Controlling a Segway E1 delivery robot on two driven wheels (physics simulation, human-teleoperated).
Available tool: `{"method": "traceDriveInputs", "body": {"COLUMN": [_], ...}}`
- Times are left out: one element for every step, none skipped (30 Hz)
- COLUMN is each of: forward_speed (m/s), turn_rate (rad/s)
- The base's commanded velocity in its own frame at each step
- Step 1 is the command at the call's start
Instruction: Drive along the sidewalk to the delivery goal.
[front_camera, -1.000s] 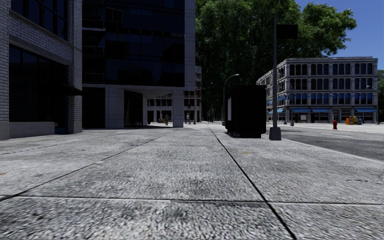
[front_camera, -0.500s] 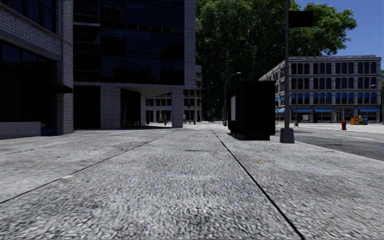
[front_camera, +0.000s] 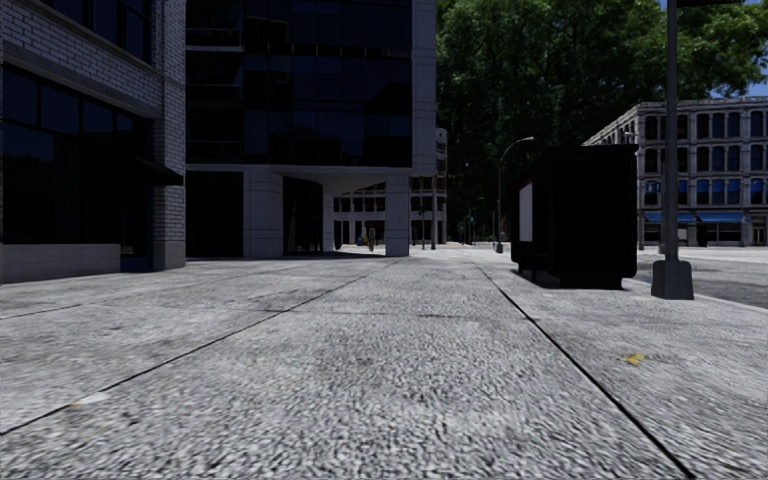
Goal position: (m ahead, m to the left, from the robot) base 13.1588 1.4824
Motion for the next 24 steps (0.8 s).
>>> {"method": "traceDriveInputs", "body": {"forward_speed": [1.86,1.86,1.86,1.86,1.86,1.86,1.86,1.86,1.86,1.86,1.86,1.86,1.86,1.86,1.86,1.86,1.86,1.86,1.86,1.86,1.86,1.86,1.86,1.86], "turn_rate": [0.03,0.03,0.03,0.03,0.03,0.03,0.03,0.03,0.03,0.04,0.21,0.48,0.74,0.94,1.20,1.20,1.20,1.20,1.20,1.20,1.20,1.10,0.62,0.40]}}
